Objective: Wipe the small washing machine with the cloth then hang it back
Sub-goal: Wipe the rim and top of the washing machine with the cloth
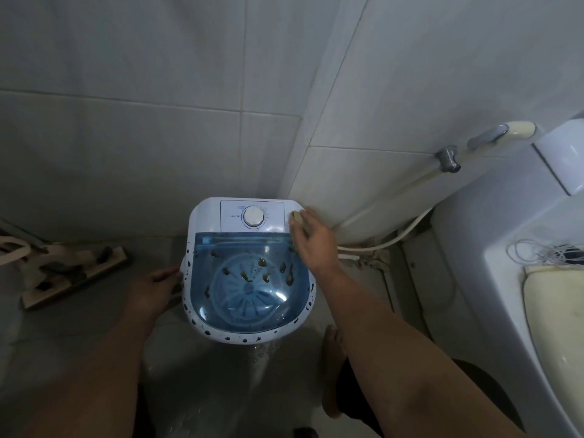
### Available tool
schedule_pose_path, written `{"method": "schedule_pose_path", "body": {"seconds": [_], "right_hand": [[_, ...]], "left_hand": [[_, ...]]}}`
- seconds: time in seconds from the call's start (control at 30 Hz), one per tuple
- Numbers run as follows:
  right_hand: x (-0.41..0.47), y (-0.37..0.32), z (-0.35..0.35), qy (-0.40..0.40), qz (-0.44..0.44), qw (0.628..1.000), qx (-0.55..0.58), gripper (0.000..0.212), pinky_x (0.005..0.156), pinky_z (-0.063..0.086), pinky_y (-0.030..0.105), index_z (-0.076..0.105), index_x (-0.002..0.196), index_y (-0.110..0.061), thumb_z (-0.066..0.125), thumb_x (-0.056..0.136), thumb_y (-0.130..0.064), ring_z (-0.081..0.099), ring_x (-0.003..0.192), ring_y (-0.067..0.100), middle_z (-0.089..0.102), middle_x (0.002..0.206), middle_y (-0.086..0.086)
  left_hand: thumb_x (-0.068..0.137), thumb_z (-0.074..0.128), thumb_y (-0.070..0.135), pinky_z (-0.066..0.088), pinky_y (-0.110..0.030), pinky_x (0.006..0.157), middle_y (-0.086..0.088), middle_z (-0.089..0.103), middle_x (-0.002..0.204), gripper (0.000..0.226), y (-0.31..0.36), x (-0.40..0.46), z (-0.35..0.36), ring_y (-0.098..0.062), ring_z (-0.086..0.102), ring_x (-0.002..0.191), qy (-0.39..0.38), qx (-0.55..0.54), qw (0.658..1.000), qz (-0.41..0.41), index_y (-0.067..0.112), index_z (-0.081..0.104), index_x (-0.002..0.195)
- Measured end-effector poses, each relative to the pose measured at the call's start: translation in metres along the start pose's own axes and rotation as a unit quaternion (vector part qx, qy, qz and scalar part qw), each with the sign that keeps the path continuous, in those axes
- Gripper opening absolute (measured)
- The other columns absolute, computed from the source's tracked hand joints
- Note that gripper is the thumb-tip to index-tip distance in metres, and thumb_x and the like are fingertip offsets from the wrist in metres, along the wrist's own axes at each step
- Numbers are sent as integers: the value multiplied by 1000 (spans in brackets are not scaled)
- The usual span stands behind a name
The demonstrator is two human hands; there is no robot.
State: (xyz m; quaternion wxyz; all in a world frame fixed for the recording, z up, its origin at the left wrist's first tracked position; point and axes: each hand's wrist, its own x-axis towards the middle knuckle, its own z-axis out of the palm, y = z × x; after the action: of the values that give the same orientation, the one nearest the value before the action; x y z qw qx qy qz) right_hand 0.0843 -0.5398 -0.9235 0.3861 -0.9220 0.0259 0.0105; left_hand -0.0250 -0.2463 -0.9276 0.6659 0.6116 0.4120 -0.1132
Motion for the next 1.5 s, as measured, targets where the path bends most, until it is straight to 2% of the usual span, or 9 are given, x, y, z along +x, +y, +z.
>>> {"method": "schedule_pose_path", "body": {"seconds": [0.07, 0.17, 0.33, 0.53, 0.7, 0.93, 1.13, 1.3, 1.5], "right_hand": [[-3, 0, 6, 14, 18, 1000, 0, 52, 117, 36, 37, 63, 136, -25, 43, 103, -59, 41, 144, 23, 49, 151, 12], [-11, -1, 18, 65, 53, 996, 13, 49, 110, 42, 31, 63, 137, -20, 47, 104, -51, 53, 131, 23, 55, 143, 11], [-13, -3, 26, 108, 74, 990, 51, 62, 100, 54, 42, 68, 128, -22, 33, 100, -66, 62, 120, 20, 66, 130, 4], [-14, -4, 19, 90, 75, 993, 32, 48, 112, 41, 34, 57, 143, -11, 55, 103, -38, 55, 132, 26, 58, 145, 11], [-14, -1, 16, 81, 79, 993, 24, 50, 110, 32, 24, 54, 144, -6, 57, 103, -34, 53, 133, 27, 55, 147, 14], [-25, 7, 19, 102, 62, 993, 20, 40, 108, 37, 21, 62, 136, -7, 59, 102, -29, 60, 123, 24, 61, 137, 14], [-42, 16, 15, 98, 51, 993, 28, 41, 111, 45, 28, 63, 136, -10, 60, 102, -32, 62, 122, 19, 65, 137, 10], [-59, 18, 10, 95, 65, 992, 52, 39, 106, 38, 17, 64, 135, -8, 62, 100, -27, 62, 123, 18, 66, 135, 9], [-76, 17, 2, 81, 100, 987, 99, 39, 108, 45, 25, 64, 135, -10, 63, 100, -26, 61, 117, 10, 69, 132, 7]], "left_hand": [[95, 59, 10, 52, -29, 66, -18, 68, 111, 30, 0, 0, 1, -26, 64, 91, 2, 3, 1000, -4, 6, 64, 124], [95, 58, 8, 52, -30, 67, -18, 67, 110, 29, 1, -1, 2, -26, 63, 92, 4, 3, 1000, -5, 6, 63, 124], [95, 59, 9, 53, -31, 69, -17, 68, 108, 31, 2, -1, 2, -27, 64, 94, 4, 5, 1000, -7, 6, 64, 126], [94, 60, 7, 53, -32, 70, -17, 68, 103, 29, 2, -2, 2, -27, 64, 90, 5, 0, 1000, -3, 5, 63, 123], [94, 60, 7, 54, -36, 78, -19, 68, 107, 32, 1, 0, 2, -30, 65, 94, 11, 6, 1000, -5, 4, 63, 125], [93, 62, 9, 55, -35, 75, -19, 69, 110, 32, 2, -1, 1, -29, 67, 93, 15, 18, 1000, -4, 5, 64, 125], [95, 59, 8, 54, -33, 72, -18, 66, 103, 25, 6, -5, 5, -21, 63, 78, 10, 14, 1000, -8, 7, 63, 120], [95, 60, 8, 54, -33, 70, -19, 66, 109, 29, 5, -6, 4, -20, 64, 76, 14, 19, 1000, -6, 4, 63, 123], [94, 62, 9, 55, -33, 70, -17, 68, 104, 27, 7, -12, 2, -20, 65, 77, 5, 9, 1000, -10, 4, 65, 120]]}}
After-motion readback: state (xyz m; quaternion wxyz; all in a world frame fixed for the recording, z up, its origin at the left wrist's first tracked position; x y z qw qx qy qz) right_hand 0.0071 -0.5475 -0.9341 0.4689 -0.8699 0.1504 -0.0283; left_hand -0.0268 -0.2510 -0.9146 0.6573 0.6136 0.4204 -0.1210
